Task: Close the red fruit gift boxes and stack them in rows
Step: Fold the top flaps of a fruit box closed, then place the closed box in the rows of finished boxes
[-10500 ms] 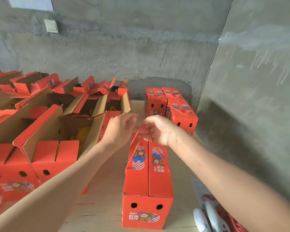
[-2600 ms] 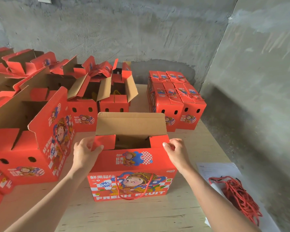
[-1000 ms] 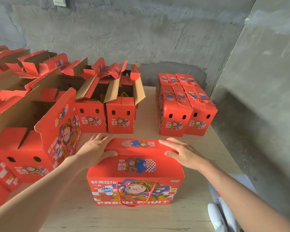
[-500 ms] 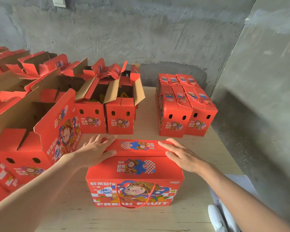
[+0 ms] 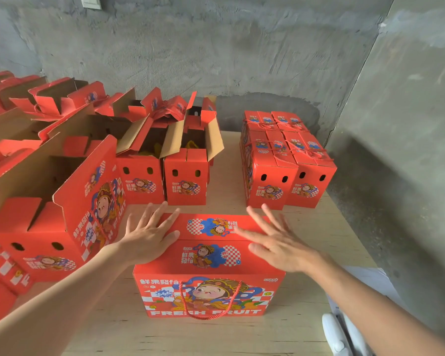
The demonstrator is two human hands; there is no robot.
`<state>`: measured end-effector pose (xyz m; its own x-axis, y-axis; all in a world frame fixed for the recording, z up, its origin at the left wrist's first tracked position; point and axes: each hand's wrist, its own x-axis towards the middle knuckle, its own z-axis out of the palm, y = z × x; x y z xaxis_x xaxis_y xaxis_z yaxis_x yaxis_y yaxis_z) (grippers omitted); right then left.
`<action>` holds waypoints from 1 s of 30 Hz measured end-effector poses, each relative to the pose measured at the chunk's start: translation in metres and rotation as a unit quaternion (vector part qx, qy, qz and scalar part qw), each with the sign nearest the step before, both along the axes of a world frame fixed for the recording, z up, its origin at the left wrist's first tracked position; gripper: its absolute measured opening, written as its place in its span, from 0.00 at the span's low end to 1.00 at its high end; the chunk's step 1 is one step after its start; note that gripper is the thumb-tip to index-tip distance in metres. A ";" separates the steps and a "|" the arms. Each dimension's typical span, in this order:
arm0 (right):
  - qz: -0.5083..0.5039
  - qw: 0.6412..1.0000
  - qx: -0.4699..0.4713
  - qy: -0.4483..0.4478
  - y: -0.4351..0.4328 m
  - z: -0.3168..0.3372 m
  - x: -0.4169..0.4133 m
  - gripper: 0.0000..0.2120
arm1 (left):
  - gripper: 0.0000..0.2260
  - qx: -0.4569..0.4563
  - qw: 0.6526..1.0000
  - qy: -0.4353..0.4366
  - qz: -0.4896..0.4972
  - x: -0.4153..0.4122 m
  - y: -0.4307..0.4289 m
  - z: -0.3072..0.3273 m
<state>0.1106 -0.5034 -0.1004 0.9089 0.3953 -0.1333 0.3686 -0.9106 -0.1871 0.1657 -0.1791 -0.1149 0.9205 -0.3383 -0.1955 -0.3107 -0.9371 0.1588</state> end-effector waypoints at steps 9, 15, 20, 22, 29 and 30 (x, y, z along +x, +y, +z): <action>-0.023 0.999 0.033 -0.006 0.010 0.006 0.001 0.20 | 0.30 0.012 0.985 -0.113 -0.127 -0.075 -0.062 0.003; -0.059 0.997 -0.010 -0.049 0.012 0.006 -0.001 0.22 | 0.27 0.010 0.973 -0.162 -0.166 -0.074 -0.066 0.010; -0.104 0.991 -0.072 -0.051 0.013 0.005 -0.024 0.27 | 0.39 0.086 0.969 -0.156 -0.172 -0.034 -0.041 0.007; -0.116 0.988 -0.092 -0.052 0.018 0.008 -0.035 0.31 | 0.42 0.080 0.981 -0.151 -0.091 -0.021 -0.035 -0.002; -0.198 0.978 -0.060 -0.022 0.054 0.010 -0.075 0.37 | 0.30 -0.234 0.953 0.016 0.194 -0.028 -0.062 -0.020; -0.206 0.978 -0.038 -0.021 0.055 0.011 -0.081 0.37 | 0.28 -0.276 0.939 0.012 0.204 -0.032 -0.066 -0.022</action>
